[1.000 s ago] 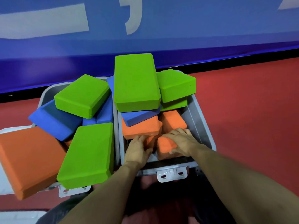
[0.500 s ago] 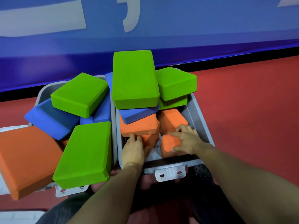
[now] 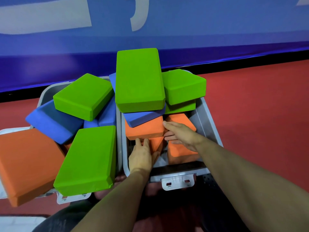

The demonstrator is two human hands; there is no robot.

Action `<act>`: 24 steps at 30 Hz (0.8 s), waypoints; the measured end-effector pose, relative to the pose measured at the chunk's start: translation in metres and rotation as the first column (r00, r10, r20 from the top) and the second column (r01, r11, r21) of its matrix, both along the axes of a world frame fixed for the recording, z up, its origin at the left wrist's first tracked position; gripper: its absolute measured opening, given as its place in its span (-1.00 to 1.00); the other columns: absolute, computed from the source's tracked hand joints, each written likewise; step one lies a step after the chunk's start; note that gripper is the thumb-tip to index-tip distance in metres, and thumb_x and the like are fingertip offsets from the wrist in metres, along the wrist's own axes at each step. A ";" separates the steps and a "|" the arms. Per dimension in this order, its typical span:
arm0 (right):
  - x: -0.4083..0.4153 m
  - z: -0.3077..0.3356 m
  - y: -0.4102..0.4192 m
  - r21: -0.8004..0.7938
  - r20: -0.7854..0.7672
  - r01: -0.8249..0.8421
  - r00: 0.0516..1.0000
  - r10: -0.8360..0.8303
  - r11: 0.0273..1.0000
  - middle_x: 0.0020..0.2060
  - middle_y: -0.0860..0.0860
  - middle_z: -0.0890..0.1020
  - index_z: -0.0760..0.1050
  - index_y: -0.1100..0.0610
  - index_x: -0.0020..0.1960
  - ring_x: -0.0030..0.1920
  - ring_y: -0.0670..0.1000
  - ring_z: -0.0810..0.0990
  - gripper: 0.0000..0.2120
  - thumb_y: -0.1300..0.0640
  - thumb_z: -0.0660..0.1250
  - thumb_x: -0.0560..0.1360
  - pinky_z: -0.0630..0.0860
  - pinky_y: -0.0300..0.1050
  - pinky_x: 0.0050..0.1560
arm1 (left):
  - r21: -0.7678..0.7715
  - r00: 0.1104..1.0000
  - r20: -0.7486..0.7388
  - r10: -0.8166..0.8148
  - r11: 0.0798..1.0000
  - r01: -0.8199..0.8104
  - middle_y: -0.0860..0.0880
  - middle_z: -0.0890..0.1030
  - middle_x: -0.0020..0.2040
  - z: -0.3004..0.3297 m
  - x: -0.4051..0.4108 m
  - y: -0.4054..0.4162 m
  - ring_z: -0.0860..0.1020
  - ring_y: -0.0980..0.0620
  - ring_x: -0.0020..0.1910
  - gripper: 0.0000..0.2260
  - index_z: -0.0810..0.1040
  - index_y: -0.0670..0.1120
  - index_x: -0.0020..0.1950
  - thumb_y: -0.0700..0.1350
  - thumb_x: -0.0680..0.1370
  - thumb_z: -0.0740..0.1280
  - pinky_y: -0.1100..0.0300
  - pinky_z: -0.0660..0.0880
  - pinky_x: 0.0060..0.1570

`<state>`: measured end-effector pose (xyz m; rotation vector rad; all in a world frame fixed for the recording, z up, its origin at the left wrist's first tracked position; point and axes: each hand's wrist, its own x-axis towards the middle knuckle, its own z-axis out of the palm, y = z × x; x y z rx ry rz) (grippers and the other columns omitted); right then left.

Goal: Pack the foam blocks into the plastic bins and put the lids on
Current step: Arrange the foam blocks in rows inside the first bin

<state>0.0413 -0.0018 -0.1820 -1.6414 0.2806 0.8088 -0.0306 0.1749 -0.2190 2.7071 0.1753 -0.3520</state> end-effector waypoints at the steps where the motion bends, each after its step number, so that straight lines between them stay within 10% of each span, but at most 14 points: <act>1: 0.001 0.000 0.000 0.024 -0.004 0.016 1.000 -0.016 1.000 0.27 0.14 0.57 0.40 -0.11 0.36 0.18 0.08 0.64 -0.58 -0.26 0.24 0.59 0.45 0.10 0.38 | -0.003 1.000 0.000 0.009 1.000 -0.009 -0.07 0.35 0.22 0.000 0.001 -0.001 0.52 -0.14 0.15 -0.56 0.37 -0.04 0.29 0.14 0.53 0.40 -0.03 0.54 -0.10; 24: 0.007 -0.023 0.019 0.046 -0.152 0.176 0.974 -0.167 0.983 0.17 0.14 0.57 0.42 0.19 0.43 0.16 0.03 0.61 -0.27 -0.23 0.47 0.45 0.57 -0.15 0.12 | -0.048 0.999 0.006 0.032 0.998 -0.032 -0.10 0.36 0.23 -0.005 0.003 -0.006 0.50 -0.14 0.16 -0.51 0.36 -0.03 0.34 0.08 0.52 0.46 -0.01 0.53 -0.05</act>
